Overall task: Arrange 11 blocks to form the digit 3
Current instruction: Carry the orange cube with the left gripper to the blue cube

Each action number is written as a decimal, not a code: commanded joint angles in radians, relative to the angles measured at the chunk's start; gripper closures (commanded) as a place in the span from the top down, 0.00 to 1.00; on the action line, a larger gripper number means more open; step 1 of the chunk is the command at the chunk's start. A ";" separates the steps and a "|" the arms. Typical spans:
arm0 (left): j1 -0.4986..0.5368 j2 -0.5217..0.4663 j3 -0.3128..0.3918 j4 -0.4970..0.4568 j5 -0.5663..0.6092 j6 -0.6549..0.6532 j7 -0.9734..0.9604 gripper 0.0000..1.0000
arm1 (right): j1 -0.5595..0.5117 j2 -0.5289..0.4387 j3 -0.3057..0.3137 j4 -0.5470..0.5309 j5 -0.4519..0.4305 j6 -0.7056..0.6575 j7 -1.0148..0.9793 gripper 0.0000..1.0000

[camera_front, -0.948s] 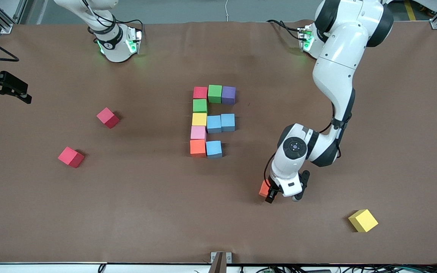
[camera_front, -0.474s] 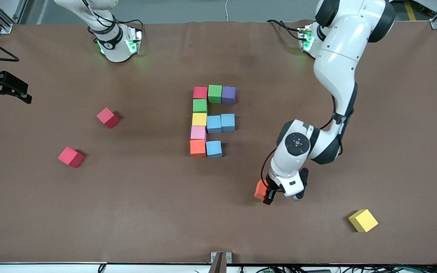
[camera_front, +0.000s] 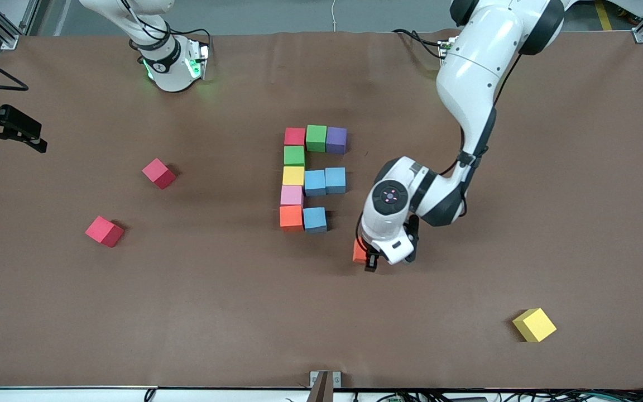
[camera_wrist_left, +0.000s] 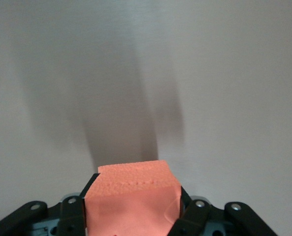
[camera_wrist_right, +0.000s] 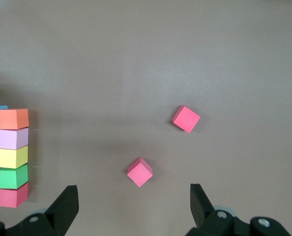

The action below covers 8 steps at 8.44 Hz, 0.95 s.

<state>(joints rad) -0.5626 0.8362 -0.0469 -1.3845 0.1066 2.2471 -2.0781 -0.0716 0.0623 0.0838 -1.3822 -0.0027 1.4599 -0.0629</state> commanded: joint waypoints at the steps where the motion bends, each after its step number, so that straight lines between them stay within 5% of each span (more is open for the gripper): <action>1: -0.034 -0.045 0.010 -0.077 -0.007 -0.050 -0.119 0.29 | 0.003 -0.002 0.001 -0.001 -0.011 -0.007 -0.006 1.00; 8: -0.132 -0.158 0.005 -0.258 -0.005 0.018 -0.266 0.29 | 0.003 -0.002 0.001 -0.001 -0.013 -0.006 -0.006 1.00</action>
<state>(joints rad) -0.6930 0.7412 -0.0489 -1.5704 0.1068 2.2380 -2.3401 -0.0716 0.0626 0.0834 -1.3825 -0.0029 1.4597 -0.0631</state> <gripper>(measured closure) 0.410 0.000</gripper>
